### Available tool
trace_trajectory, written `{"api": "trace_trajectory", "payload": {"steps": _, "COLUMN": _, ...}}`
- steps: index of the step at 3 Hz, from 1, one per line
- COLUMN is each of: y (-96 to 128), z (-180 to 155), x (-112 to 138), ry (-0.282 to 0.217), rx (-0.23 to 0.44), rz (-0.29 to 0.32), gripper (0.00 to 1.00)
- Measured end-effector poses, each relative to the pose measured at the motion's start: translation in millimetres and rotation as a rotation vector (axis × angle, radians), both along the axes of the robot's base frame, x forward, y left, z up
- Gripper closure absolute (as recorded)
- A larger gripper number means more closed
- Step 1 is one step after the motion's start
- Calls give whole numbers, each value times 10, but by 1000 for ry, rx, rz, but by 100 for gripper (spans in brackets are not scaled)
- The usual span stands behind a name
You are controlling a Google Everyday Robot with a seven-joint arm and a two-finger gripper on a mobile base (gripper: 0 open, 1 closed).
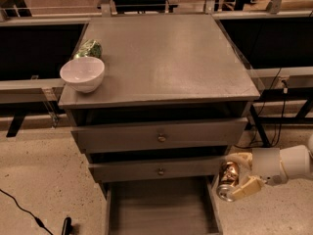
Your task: Place orange can into bottom drawer
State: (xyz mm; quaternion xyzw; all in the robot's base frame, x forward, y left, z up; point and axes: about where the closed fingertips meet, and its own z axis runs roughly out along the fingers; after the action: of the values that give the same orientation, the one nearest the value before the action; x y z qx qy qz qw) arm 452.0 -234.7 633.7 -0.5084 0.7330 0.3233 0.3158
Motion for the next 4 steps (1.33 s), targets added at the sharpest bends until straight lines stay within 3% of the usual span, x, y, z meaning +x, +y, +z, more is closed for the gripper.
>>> {"api": "trace_trajectory", "payload": {"steps": 1, "y": -6, "z": -28, "x": -3, "ry": 5, "rx": -2, "rz": 0, "gripper": 100}}
{"api": "trace_trajectory", "payload": {"steps": 2, "y": 92, "z": -364, "x": 49, "ry": 68, "rx": -39, "rz": 14, "gripper": 100}}
{"api": "trace_trajectory", "payload": {"steps": 3, "y": 335, "z": -1038, "x": 28, "ry": 14, "rx": 15, "rz": 16, "gripper": 100}}
{"api": "trace_trajectory", "payload": {"steps": 4, "y": 352, "z": -1026, "x": 36, "ry": 4, "rx": 10, "rz": 33, "gripper": 100}}
